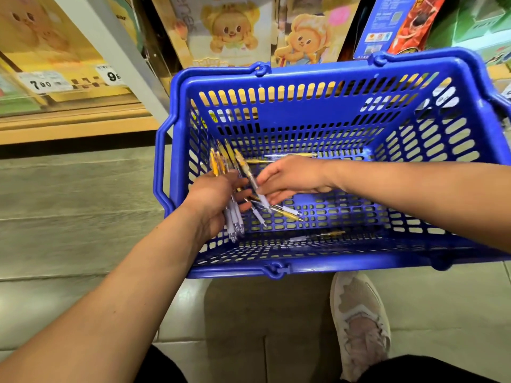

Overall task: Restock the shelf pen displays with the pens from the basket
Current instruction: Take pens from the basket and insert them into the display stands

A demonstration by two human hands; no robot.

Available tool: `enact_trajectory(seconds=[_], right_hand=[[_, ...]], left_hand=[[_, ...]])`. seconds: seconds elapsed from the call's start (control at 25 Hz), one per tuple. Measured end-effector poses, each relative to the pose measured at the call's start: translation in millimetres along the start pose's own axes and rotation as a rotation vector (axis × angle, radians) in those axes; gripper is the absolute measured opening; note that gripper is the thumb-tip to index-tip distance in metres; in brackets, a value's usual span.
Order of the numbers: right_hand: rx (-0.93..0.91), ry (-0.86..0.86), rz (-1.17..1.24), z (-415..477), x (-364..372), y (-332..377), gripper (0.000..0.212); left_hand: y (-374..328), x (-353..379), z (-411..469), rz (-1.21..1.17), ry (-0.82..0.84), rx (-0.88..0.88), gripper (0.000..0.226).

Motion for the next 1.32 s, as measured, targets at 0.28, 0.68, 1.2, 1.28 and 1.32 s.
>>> enact_trajectory(seconds=[0.28, 0.68, 1.2, 1.28, 1.32], right_hand=[[-0.083, 0.116, 0.222, -21.0, 35.0, 11.2, 0.021], [-0.057, -0.255, -1.101, 22.5, -11.9, -58.4, 0.018], [-0.060, -0.104, -0.894, 24.4, -36.3, -36.3, 0.013], [0.075, -0.087, -0.626, 21.0, -41.2, -41.2, 0.017], [0.107, -0.082, -0.517, 17.4, -42.0, -41.8, 0.017]], left_hand=[[-2.5, 11.4, -7.3, -0.065, 0.016, 0.005, 0.017], [-13.2, -1.2, -7.1, -0.076, -0.003, 0.045, 0.023], [-12.2, 5.9, -10.2, -0.116, 0.030, 0.056, 0.022], [-8.9, 7.8, -10.7, -0.101, 0.015, 0.042, 0.025], [-6.4, 8.6, -10.6, -0.082, 0.005, 0.035, 0.024]])
Point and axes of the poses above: each hand's wrist, its own z-axis towards the middle knuckle, its own x-axis out of the palm, y = z × x, the point moved 6 cm from there along z, towards the middle knuckle, and after that the axes turned 15 degrees about -y, right-handed, at the moved point
